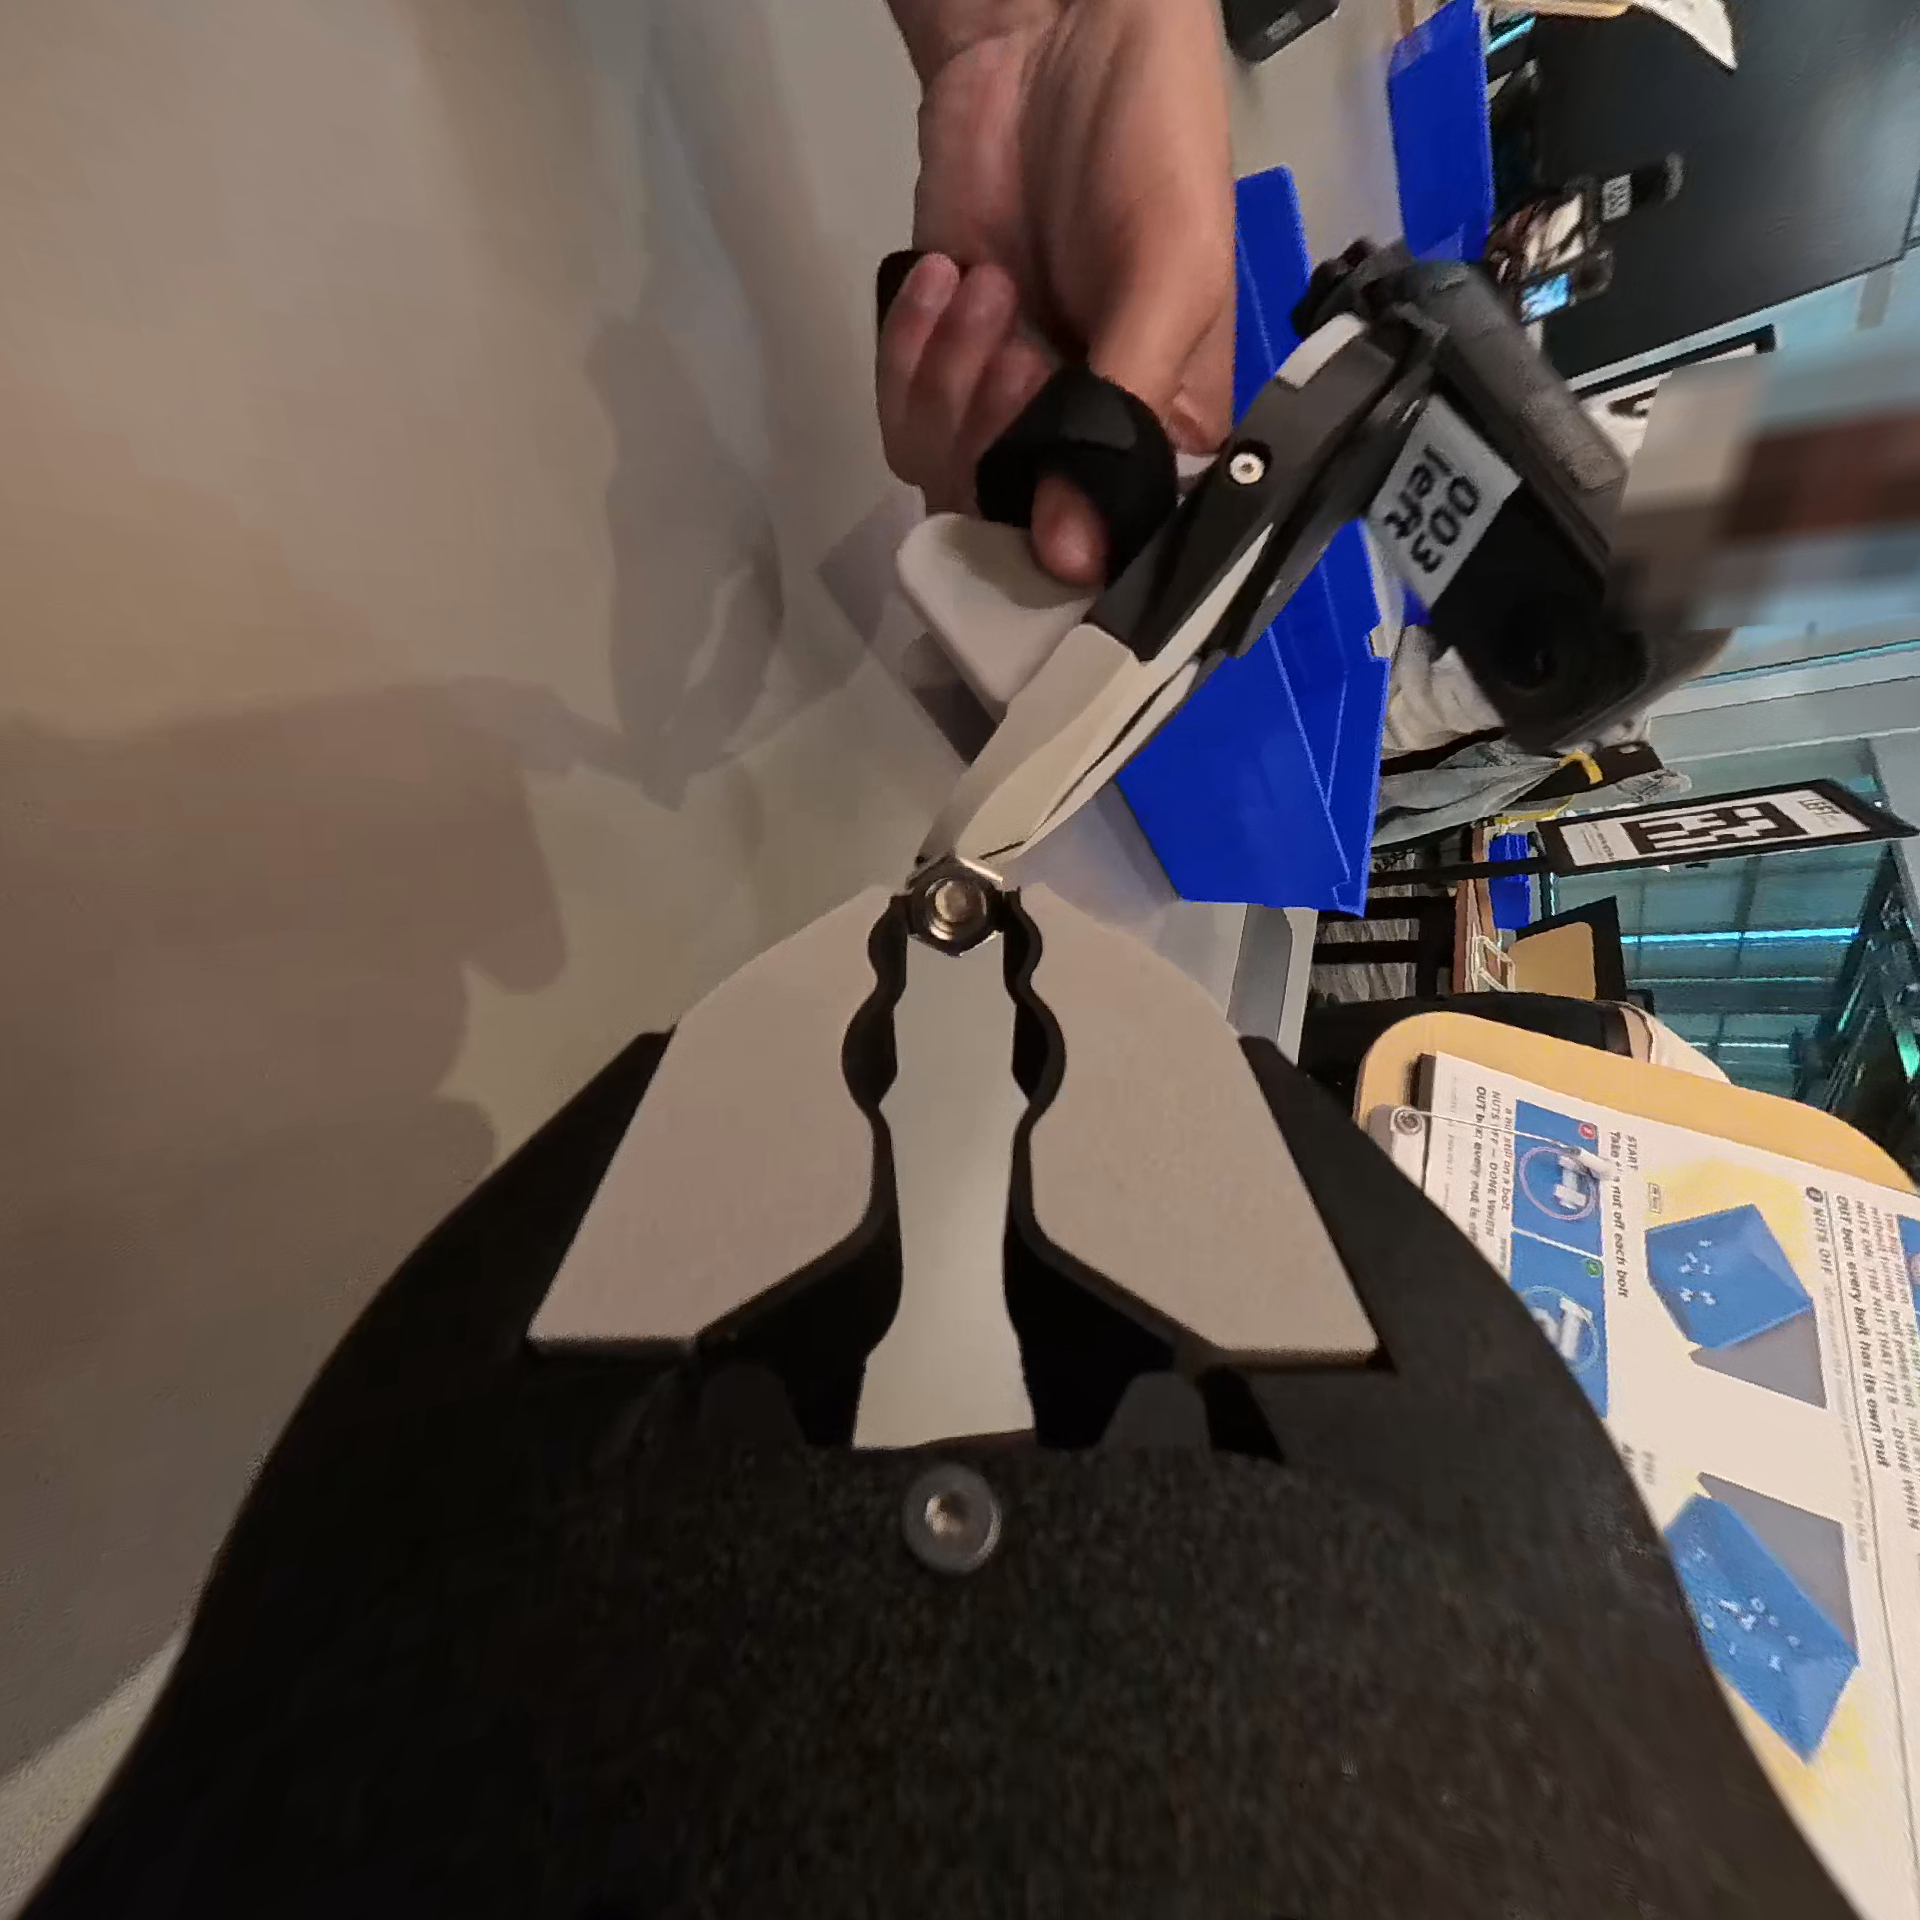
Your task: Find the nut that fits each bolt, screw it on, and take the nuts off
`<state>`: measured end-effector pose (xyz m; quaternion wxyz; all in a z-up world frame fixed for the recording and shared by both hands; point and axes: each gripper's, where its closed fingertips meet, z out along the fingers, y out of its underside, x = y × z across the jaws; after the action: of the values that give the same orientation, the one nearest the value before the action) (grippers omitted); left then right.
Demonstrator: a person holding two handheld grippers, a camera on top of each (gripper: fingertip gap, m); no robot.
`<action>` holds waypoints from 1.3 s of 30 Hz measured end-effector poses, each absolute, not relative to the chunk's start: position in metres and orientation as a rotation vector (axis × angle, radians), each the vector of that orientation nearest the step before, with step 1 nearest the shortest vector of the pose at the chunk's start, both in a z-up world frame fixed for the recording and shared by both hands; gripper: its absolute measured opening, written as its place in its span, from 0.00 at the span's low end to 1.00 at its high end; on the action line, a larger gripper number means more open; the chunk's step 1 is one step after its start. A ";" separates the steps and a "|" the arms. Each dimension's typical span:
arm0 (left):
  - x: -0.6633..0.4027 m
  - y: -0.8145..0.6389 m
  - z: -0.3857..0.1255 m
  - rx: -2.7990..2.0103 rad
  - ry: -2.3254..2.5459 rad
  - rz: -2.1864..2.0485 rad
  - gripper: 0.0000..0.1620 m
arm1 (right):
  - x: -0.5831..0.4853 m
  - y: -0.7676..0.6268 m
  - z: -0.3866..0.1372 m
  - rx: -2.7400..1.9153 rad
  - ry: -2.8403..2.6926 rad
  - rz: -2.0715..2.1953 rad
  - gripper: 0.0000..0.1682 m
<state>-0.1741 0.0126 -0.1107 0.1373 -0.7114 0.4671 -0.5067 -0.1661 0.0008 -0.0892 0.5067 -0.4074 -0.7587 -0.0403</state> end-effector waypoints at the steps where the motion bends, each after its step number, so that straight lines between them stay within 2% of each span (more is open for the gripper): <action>1: -0.174 0.014 -0.111 -2.061 1.352 -1.435 0.04 | -0.165 0.002 -0.090 -0.992 -1.831 -0.103 0.11; 16: -0.173 0.046 -0.113 -1.934 0.984 -0.935 0.03 | -0.159 0.030 -0.099 -1.602 -1.098 0.209 0.10; 27: -0.180 0.051 -0.100 -1.762 0.932 -0.662 0.04 | -0.165 0.034 -0.089 -1.837 -0.090 1.242 0.10; 32: -0.182 0.056 -0.102 -1.768 0.915 -0.616 0.04 | -0.169 0.036 -0.091 -1.825 0.084 1.433 0.11; 33: -0.182 0.056 -0.102 -1.772 0.915 -0.627 0.04 | -0.170 0.035 -0.090 -1.819 0.067 1.437 0.13; 35: -0.182 0.056 -0.102 -1.789 0.893 -0.680 0.04 | -0.175 0.032 -0.088 -1.812 0.005 1.433 0.25; 38: -0.185 0.060 -0.104 -1.836 0.857 -0.778 0.03 | -0.172 0.027 -0.084 -1.781 -0.215 1.239 0.27; 39: -0.185 0.060 -0.106 -1.855 0.856 -0.821 0.03 | -0.170 0.026 -0.083 -1.762 -0.324 1.116 0.30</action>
<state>-0.1848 0.0600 -0.1056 0.4530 -0.7512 0.3465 -0.3324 -0.1700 0.0263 -0.0826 0.4930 -0.7263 -0.1335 0.4600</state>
